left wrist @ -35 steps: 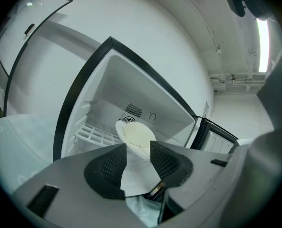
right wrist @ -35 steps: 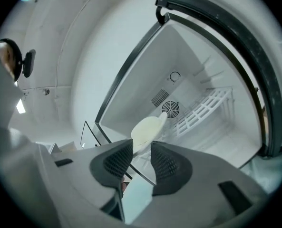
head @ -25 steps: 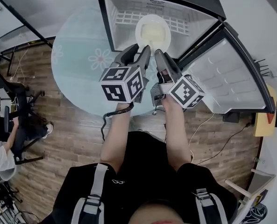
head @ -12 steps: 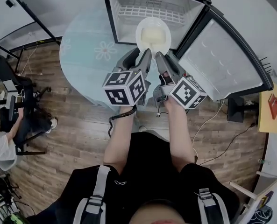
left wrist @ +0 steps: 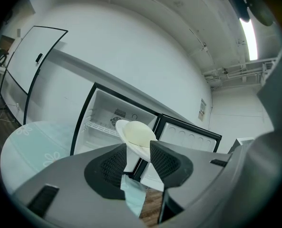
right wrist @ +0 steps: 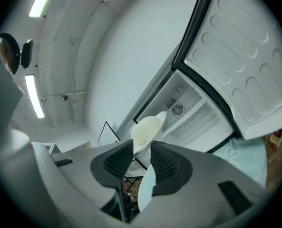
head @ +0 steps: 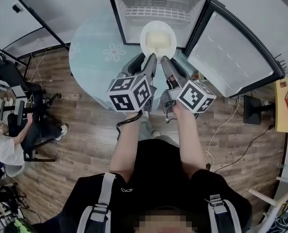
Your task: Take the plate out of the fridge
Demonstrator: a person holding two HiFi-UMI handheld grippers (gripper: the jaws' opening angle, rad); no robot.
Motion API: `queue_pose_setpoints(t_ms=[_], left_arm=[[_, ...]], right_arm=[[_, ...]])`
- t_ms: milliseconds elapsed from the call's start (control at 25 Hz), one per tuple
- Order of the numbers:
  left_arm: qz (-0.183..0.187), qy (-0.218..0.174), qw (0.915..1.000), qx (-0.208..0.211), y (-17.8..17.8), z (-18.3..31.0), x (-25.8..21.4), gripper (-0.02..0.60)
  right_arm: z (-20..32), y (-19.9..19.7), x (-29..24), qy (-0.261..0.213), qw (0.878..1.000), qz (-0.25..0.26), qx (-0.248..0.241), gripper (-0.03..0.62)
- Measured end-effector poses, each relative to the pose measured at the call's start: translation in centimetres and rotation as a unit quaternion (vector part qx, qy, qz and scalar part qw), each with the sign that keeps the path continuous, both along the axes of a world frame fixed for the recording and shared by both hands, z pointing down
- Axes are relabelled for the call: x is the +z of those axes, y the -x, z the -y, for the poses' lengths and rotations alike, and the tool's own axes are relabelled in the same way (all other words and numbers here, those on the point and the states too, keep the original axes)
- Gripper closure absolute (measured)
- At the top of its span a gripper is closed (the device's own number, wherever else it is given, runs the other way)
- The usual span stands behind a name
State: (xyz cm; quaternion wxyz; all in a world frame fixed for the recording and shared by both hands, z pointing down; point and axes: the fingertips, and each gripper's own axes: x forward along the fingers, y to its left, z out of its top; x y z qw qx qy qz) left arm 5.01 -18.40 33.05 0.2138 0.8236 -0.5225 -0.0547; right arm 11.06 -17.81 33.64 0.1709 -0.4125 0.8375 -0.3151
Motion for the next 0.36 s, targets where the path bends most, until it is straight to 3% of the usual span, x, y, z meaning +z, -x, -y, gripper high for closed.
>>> queue_pose_setpoints(t_ms=[360], left_arm=[[-0.003,0.002,1.0,0.0,0.63,-0.56,-0.23,0.437]], right_arm=[[-0.53,0.6,-0.15,0.001,1.0,0.007,-0.003,0.477]])
